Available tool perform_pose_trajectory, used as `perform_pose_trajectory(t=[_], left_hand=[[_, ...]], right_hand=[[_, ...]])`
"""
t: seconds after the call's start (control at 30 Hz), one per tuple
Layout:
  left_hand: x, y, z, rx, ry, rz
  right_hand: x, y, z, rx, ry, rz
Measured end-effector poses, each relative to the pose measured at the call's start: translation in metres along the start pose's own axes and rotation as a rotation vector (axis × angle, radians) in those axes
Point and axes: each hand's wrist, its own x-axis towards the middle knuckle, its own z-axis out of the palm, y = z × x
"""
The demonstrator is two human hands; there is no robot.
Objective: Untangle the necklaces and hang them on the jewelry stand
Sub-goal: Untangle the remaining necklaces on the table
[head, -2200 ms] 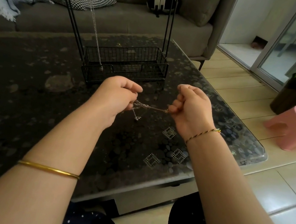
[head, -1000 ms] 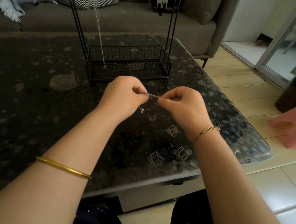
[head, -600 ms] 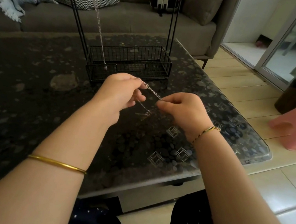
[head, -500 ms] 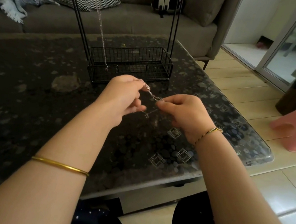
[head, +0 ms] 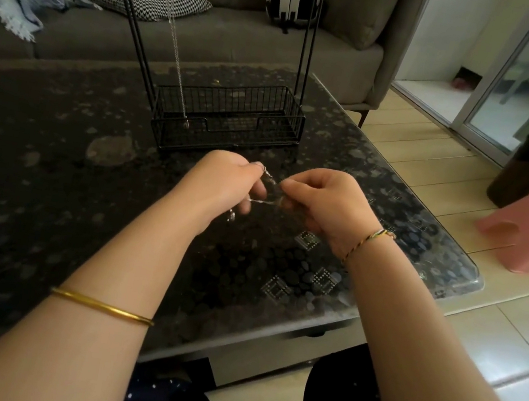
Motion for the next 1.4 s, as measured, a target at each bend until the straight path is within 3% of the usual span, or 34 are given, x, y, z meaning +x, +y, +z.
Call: perform_pose_trajectory(t=[0.23,0.43,0.93,1.1,1.4], left_hand=[[-0.006,0.004,-0.003,-0.07,0.055,-0.082],[-0.01,0.008,-0.002,-0.148,0.088,-0.141],[0.006,-0.001,0.001,-0.149,0.223,-0.063],[0.013,-0.001,-0.004,-0.368,0.253,-0.129],[0.003,0.004,-0.009,-0.894,0.151,-0.292]], right_hand=[[0.003,-0.001,0.0,-0.091,-0.003,-0.007],[-0.002,-0.002,0.005,-0.201,-0.165,-0.067],[0.001,0.001,0.001,-0.209,-0.064,-0.018],[0.001,0.001,-0.001,-0.267,-0.02,-0.021],[-0.005,-0.006,0.001,-0.008,-0.077,0.058]])
